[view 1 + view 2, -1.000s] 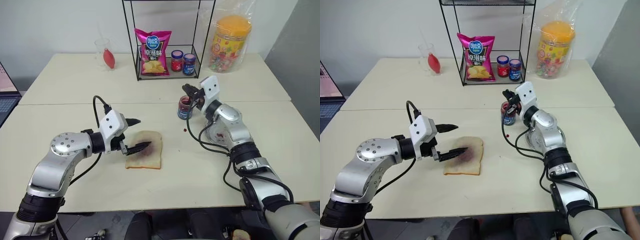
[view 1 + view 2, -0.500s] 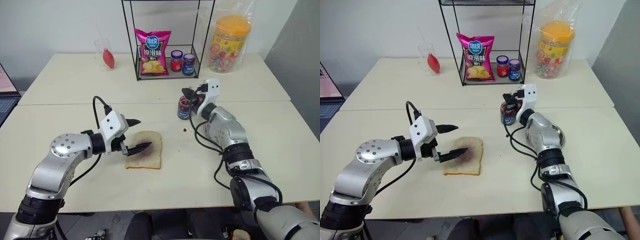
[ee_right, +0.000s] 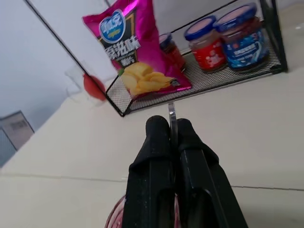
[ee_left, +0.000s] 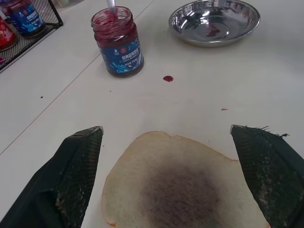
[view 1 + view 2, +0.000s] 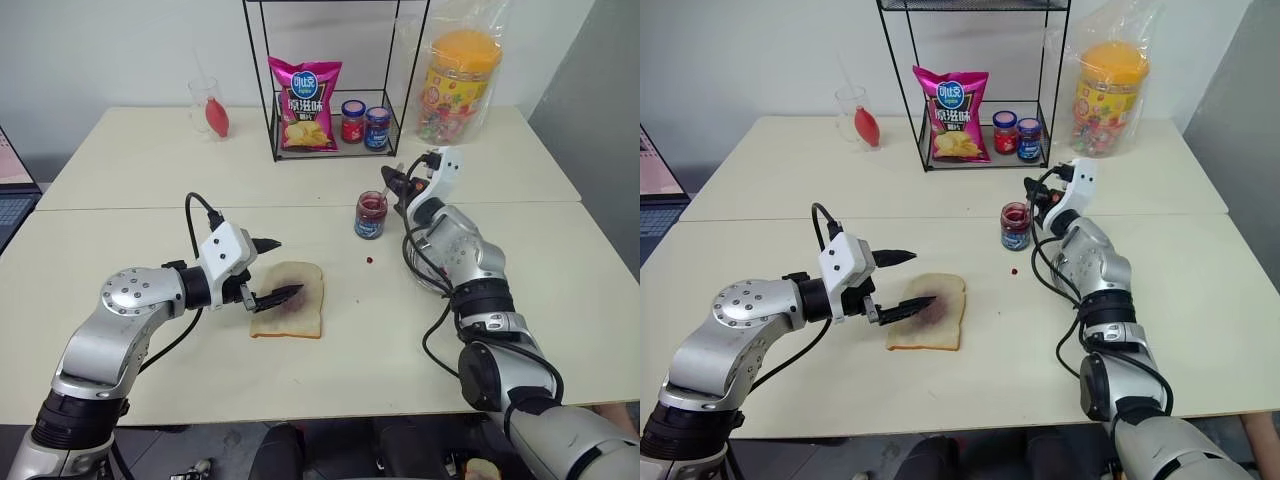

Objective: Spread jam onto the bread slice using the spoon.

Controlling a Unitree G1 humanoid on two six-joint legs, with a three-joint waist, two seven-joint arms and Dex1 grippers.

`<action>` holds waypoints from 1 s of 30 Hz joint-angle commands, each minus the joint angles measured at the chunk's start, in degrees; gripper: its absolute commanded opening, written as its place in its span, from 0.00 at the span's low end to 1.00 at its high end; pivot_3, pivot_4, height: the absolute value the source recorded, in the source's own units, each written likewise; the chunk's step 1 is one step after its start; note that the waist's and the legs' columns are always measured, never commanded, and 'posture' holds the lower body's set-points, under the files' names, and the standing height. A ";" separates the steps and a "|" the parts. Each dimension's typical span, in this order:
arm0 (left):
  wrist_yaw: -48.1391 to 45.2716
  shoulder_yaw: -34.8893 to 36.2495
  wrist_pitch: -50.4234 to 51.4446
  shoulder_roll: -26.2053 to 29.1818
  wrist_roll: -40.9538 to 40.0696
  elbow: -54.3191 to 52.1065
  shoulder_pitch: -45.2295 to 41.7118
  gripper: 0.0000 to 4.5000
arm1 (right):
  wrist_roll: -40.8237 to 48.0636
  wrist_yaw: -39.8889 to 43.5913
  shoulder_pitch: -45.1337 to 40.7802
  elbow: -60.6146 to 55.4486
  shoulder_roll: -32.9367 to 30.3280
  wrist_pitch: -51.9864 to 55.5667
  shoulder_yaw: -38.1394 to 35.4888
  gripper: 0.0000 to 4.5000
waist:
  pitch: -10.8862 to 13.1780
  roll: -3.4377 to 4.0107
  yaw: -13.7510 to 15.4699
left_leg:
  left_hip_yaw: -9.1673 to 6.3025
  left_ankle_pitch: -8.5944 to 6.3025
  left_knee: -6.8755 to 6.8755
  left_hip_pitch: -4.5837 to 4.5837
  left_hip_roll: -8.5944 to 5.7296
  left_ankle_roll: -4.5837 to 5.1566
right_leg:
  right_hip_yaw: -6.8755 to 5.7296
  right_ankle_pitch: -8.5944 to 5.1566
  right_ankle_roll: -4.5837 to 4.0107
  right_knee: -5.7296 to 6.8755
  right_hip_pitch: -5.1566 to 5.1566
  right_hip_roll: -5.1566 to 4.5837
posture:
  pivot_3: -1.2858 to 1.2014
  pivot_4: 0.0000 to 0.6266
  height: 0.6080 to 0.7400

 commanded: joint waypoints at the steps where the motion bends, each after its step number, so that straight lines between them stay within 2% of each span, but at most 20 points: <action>1: 0.26 0.62 -0.60 0.77 0.35 -1.88 -0.50 1.00 | 3.24 -1.35 -2.18 -1.62 0.07 1.20 -2.56 0.00 | 0.00 0.00 0.00 | 0.00 0.00 0.00 0.00 0.00 0.00 | 0.00 0.00 0.00 0.00 0.00 0.00 | 0.52 0.24 1.00; 30: -0.43 0.10 -1.38 0.42 1.57 -1.05 -1.10 1.00 | 14.37 -9.30 -3.22 -4.79 0.62 12.21 -9.29 0.00 | 0.01 0.01 -0.03 | 0.01 0.00 -0.03 -0.02 0.00 0.00 | 0.00 -0.01 0.01 -0.02 -0.01 0.00 | 0.52 0.24 1.00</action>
